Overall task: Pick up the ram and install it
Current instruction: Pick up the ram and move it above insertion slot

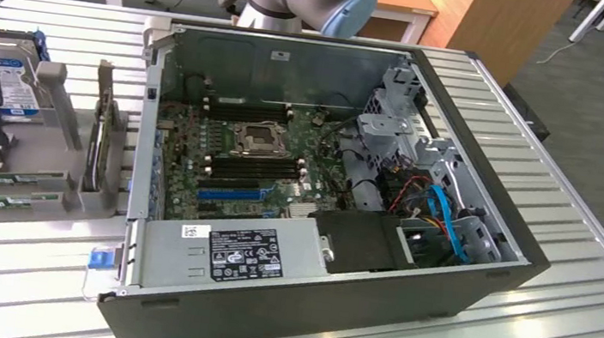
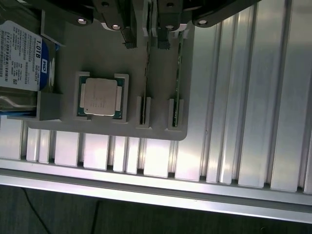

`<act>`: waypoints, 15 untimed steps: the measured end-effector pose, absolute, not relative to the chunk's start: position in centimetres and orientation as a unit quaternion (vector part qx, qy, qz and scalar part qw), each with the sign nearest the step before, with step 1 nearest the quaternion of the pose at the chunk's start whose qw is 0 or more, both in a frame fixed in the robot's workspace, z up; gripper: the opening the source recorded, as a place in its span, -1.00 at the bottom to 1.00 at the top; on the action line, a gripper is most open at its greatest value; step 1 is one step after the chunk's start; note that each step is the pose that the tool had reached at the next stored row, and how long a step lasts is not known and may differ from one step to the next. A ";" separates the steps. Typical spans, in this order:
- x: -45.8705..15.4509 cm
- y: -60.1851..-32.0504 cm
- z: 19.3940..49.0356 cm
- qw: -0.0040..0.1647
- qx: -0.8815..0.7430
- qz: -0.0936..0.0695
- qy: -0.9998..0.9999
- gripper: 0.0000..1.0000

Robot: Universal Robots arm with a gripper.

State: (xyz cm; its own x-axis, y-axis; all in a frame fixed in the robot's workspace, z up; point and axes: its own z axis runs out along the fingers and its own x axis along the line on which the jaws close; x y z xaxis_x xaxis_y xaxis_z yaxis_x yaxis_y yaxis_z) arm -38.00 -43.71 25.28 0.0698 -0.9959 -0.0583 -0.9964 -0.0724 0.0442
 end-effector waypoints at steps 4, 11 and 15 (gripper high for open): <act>-38.0 -44.1 25.3 0.004 -0.731 0.036 0.681 -0.38; -38.0 -44.8 25.3 0.004 -0.731 0.036 0.681 -0.38; -38.0 -45.2 25.3 0.004 -0.731 0.036 0.681 -0.38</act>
